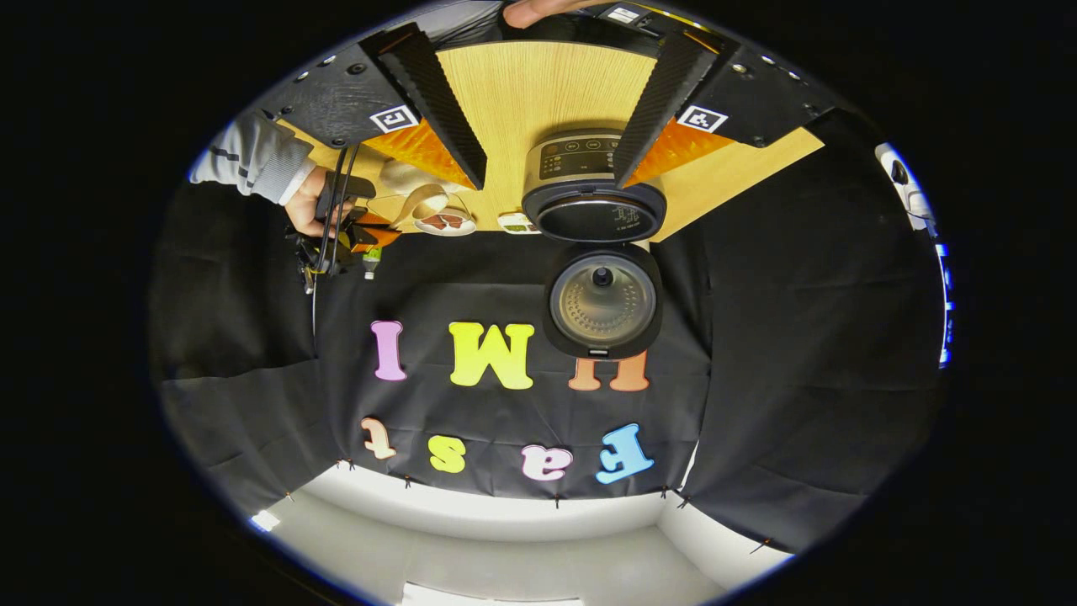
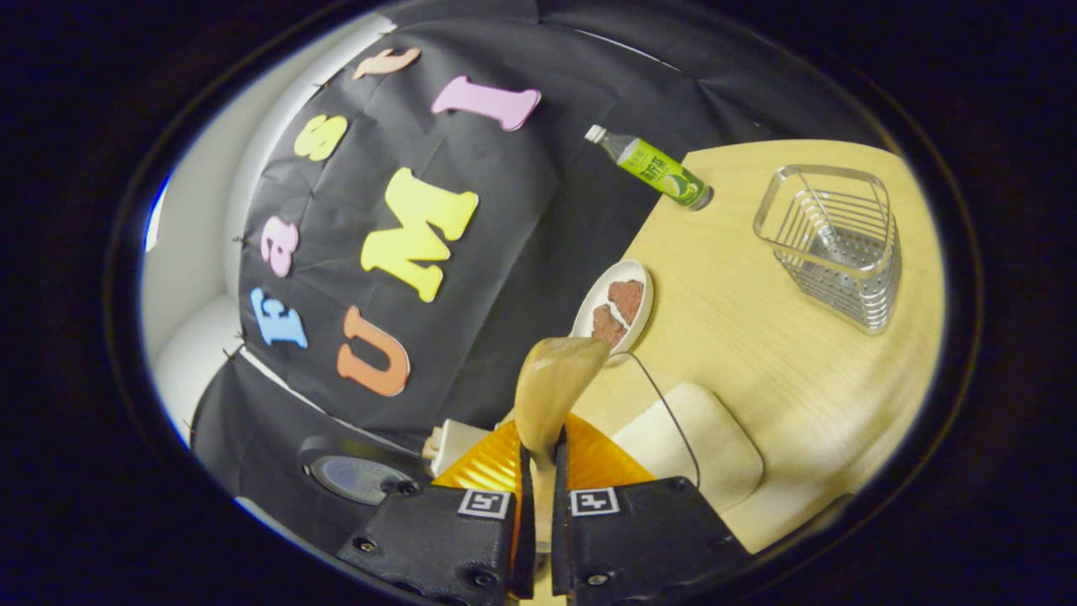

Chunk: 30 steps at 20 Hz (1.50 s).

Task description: Close the left gripper, press the button to open the rice cooker; take a wooden spoon from the chopstick holder with the right hand, scoop a spoonful of rice and pour it into the rice cooker, then put the wooden spoon back into the chopstick holder.

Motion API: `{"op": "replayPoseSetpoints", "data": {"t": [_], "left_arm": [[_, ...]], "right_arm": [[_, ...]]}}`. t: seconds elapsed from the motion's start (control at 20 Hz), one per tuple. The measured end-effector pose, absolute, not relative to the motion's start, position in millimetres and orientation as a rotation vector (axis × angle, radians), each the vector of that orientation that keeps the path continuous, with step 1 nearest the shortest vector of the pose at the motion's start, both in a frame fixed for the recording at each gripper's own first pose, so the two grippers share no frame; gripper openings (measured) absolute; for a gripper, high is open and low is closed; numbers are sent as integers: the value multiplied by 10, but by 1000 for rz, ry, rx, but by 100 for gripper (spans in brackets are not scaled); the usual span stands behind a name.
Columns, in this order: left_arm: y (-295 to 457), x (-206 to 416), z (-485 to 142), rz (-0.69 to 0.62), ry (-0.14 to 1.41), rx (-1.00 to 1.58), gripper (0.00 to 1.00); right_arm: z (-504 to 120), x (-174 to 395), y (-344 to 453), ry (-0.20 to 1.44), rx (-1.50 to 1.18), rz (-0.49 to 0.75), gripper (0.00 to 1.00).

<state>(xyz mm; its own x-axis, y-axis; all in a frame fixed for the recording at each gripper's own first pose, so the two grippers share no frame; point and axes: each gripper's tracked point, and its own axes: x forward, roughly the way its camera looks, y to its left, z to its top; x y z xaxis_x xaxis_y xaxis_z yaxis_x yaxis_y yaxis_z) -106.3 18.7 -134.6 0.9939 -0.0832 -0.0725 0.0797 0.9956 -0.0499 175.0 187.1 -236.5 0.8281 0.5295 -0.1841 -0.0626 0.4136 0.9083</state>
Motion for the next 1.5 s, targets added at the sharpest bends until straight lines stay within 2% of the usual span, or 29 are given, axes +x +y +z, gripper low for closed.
{"op": "replayPoseSetpoints", "data": {"t": [0.15, 0.5, 1.1, 1.5], "left_arm": [[180, -1063, -1346, -82, 79, -46, 96], [196, -1102, -1319, -84, 83, -45, 96], [295, -1312, -1189, -101, 80, -7, 96], [593, -1339, -1236, -48, 83, -22, 96]], "right_arm": [[-2228, 1737, 1788, 493, 1311, 418, 12], [-1920, 1653, 1887, 476, 1441, 425, 12], [-1486, 1315, 2963, 544, 1476, 525, 12], [-1250, 1054, 3938, 551, 1236, 656, 12]]}}
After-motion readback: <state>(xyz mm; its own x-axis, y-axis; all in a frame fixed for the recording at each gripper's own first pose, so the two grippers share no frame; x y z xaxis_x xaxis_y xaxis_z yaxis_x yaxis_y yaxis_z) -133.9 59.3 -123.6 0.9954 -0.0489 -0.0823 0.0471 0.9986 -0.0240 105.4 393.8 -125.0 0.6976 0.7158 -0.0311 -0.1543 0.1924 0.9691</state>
